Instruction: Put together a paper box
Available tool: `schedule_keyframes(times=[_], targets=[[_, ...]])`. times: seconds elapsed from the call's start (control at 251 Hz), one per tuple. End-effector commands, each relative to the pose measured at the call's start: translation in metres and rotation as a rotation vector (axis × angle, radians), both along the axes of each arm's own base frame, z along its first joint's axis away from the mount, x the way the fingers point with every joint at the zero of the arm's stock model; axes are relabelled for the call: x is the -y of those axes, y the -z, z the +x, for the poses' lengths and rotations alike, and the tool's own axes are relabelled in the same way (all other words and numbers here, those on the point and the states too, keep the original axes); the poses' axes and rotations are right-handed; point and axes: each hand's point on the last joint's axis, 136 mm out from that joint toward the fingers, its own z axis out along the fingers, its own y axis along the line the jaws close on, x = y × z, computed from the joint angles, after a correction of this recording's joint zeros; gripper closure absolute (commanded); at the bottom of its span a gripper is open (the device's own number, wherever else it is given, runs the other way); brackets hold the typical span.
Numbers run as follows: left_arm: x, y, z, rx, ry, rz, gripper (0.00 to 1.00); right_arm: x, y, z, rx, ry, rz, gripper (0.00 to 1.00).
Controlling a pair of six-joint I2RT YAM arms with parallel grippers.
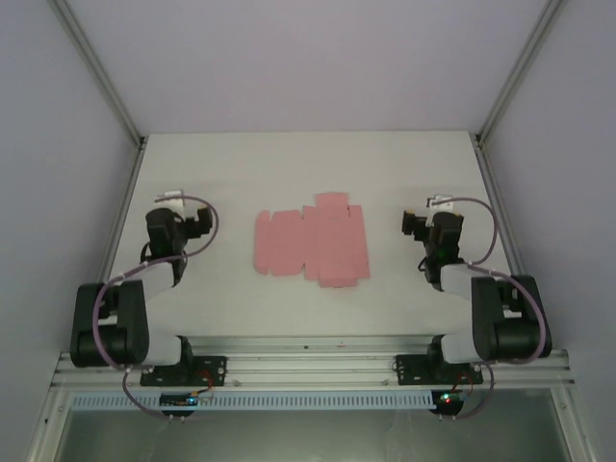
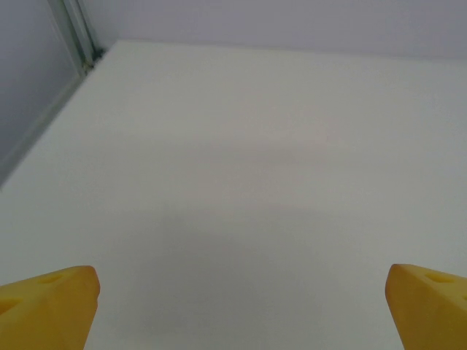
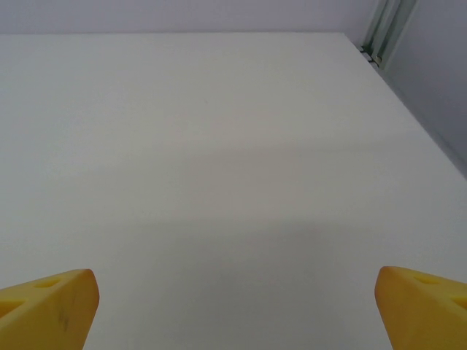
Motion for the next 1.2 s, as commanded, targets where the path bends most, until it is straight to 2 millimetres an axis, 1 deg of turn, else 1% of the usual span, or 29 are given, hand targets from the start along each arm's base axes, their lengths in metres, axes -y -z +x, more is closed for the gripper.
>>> schedule_keyframes(times=[0.0,0.064,0.168,0.204,0.255,0.319,0.395,0.483,0.595,0.619,0.674,0.71,0.742,0.774,0.794,0.806,0.894,0.982,1.118,1.169,1.197], targets=[[0.012,-0.009,-0.007,-0.086,0.008,-0.126,0.01,-0.01,-0.015,-0.001,-0.092,0.004,0.044,0.01],[0.022,-0.013,-0.01,-0.109,0.026,-0.188,0.0,-0.02,-0.017,-0.003,-0.148,0.0,0.078,0.01],[0.055,-0.02,-0.014,-0.162,0.136,-0.283,0.0,-0.042,-0.023,-0.007,-0.237,-0.014,0.12,0.01],[0.064,-0.021,-0.014,-0.178,0.152,-0.315,0.0,-0.053,-0.023,-0.01,-0.268,-0.04,0.132,0.01],[0.074,-0.018,-0.015,-0.209,0.156,-0.365,0.01,-0.071,-0.022,-0.014,-0.321,-0.088,0.147,0.01],[0.09,-0.012,-0.015,-0.256,0.191,-0.425,0.0,-0.088,-0.018,-0.02,-0.397,-0.107,0.176,0.01],[0.107,-0.001,-0.015,-0.333,0.23,-0.455,0.0,-0.105,-0.012,-0.024,-0.468,-0.114,0.21,0.01],[0.127,0.015,-0.014,-0.442,0.276,-0.453,0.0,-0.131,-0.004,-0.025,-0.546,-0.165,0.243,0.06],[0.154,0.036,-0.015,-0.577,0.344,-0.449,0.0,-0.161,0.015,-0.026,-0.66,-0.231,0.273,0.14],[0.162,0.039,-0.015,-0.596,0.367,-0.453,0.0,-0.166,0.019,-0.025,-0.678,-0.237,0.278,0.15],[0.174,0.045,-0.015,-0.635,0.397,-0.488,0.0,-0.178,0.029,-0.023,-0.723,-0.261,0.281,0.21],[0.18,0.049,-0.014,-0.648,0.41,-0.506,0.0,-0.183,0.035,-0.022,-0.75,-0.27,0.277,0.24],[0.182,0.052,-0.013,-0.654,0.412,-0.514,0.0,-0.188,0.04,-0.022,-0.776,-0.281,0.272,0.26],[0.184,0.056,-0.012,-0.672,0.411,-0.521,0.0,-0.193,0.046,-0.023,-0.803,-0.296,0.27,0.31],[0.185,0.058,-0.012,-0.684,0.411,-0.524,0.0,-0.194,0.053,-0.026,-0.83,-0.302,0.266,0.34],[0.186,0.059,-0.013,-0.691,0.412,-0.525,0.0,-0.199,0.048,-0.02,-0.819,-0.312,0.269,0.36],[0.19,0.068,-0.015,-0.732,0.418,-0.519,0.0,-0.205,0.059,-0.02,-0.857,-0.311,0.255,0.37],[0.192,0.07,-0.017,-0.75,0.425,-0.502,0.0,-0.208,0.072,-0.024,-0.894,-0.303,0.258,0.37],[0.192,0.074,-0.019,-0.767,0.419,-0.482,0.0,-0.202,0.092,-0.027,-0.939,-0.255,0.247,0.37],[0.192,0.079,-0.02,-0.789,0.41,-0.479,0.0,-0.198,0.1,-0.028,-0.945,-0.237,0.235,0.37],[0.192,0.081,-0.02,-0.799,0.405,-0.48,0.0,-0.196,0.104,-0.028,-0.947,-0.226,0.23,0.39]])
